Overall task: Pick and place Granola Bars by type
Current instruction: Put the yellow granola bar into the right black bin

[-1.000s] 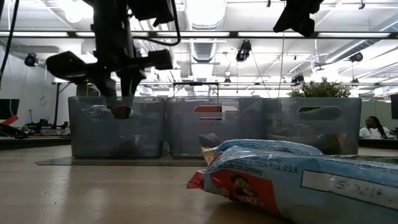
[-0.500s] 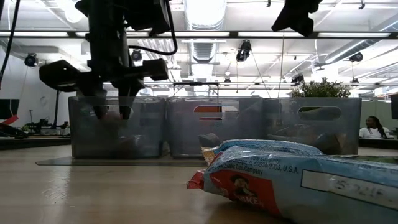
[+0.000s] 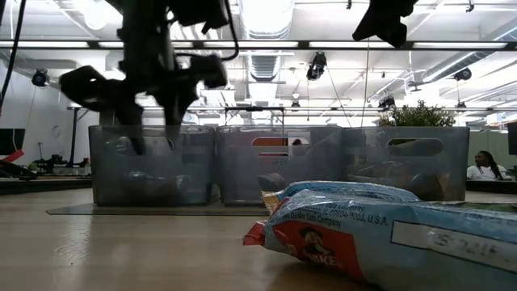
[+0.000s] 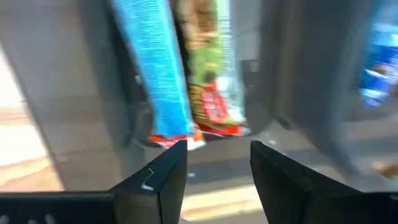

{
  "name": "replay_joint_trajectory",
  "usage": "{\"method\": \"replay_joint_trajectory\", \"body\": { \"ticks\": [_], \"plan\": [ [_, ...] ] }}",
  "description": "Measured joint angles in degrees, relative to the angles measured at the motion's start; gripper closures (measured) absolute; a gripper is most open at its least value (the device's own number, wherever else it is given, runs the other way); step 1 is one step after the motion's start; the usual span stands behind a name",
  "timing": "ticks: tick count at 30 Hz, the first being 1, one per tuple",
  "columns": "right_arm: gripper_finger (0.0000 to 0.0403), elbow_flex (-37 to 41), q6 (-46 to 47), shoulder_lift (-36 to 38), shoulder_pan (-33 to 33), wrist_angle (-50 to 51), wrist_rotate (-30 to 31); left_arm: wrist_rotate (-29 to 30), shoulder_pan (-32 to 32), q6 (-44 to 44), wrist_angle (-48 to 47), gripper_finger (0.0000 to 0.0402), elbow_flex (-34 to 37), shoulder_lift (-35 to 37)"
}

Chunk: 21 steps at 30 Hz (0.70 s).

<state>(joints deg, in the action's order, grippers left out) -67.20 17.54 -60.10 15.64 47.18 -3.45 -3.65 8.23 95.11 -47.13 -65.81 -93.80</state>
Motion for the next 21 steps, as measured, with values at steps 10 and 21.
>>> {"method": "replay_joint_trajectory", "body": {
  "ticks": [10, 21],
  "plan": [
    [0.0394, 0.02, -0.23, 0.01, 0.02, -0.02, 0.03, 0.66, -0.13, -5.79, -6.42, 0.0244, -7.9, 0.04],
    [0.0394, 0.04, -0.63, 0.0, 0.02, -0.07, 0.53, 1.19, -1.44, -8.76, -16.96, 0.0297, -10.2, 0.22]
  ]
}}
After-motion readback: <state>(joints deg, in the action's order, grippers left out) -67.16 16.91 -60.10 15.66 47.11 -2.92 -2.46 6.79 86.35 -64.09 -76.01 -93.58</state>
